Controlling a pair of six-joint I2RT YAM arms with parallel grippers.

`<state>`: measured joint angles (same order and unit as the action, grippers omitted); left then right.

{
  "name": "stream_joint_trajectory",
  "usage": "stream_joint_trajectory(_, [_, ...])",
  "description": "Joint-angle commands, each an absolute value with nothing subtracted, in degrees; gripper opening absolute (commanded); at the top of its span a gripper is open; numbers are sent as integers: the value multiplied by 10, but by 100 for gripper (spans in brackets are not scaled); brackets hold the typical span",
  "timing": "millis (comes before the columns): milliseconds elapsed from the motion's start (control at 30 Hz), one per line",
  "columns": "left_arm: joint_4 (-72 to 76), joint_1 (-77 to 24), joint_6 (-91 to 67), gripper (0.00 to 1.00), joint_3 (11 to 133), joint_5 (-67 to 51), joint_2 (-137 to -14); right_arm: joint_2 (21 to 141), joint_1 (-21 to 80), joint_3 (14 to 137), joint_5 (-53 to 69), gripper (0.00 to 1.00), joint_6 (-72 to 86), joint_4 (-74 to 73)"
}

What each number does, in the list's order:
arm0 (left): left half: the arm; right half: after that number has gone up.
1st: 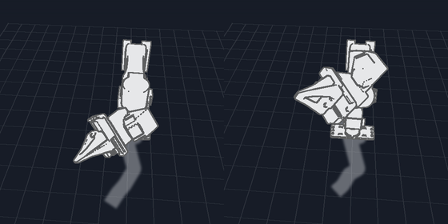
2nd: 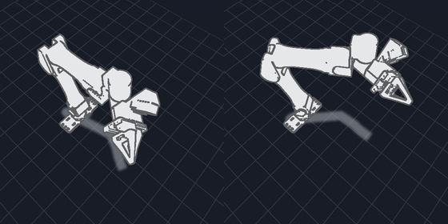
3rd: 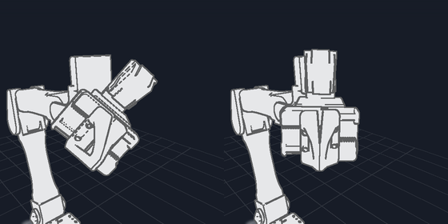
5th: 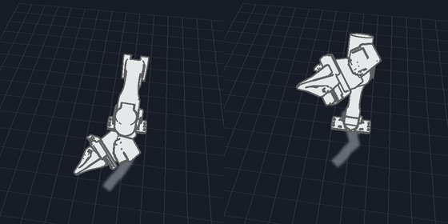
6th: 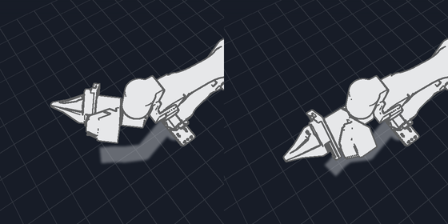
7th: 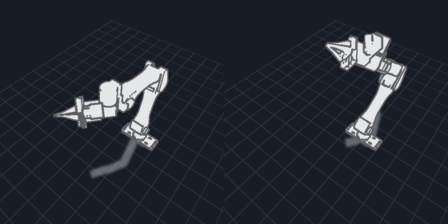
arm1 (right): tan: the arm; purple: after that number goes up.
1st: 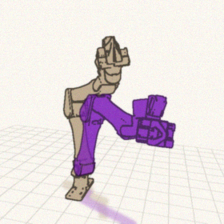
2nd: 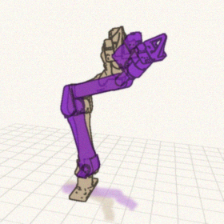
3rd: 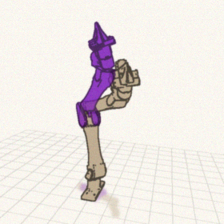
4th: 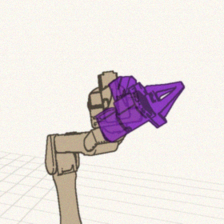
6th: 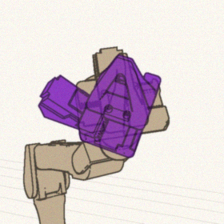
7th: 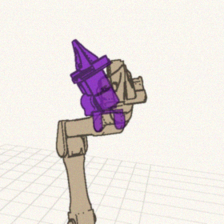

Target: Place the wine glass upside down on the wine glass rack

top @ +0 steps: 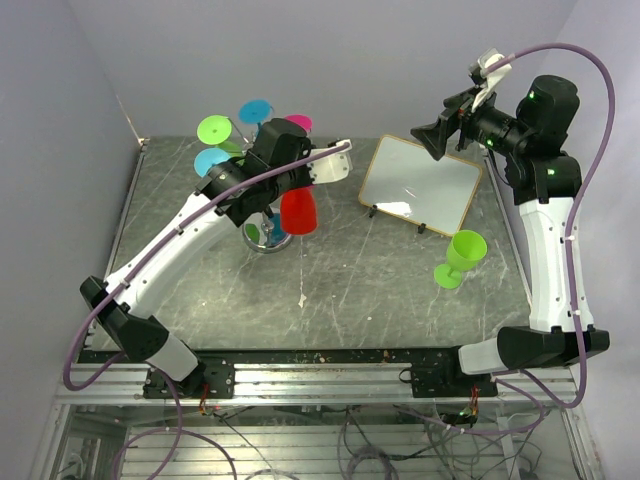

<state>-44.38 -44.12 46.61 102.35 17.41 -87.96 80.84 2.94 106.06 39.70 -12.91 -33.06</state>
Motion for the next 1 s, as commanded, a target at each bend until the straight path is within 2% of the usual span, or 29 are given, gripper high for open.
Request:
stream_joint_trajectory(0, [-442,-443,474,29,1022,195,-857,802,22,1052,406,96,-127,-313])
stream_joint_trajectory(767, [-461,-429,486,35,1004,207,-829,794,1,1031,397,97,-127,-300])
stream_joint_trajectory(967, [-482,-426,477,38,1012,186,-816,792,-7,1024,359,97,-148,-300])
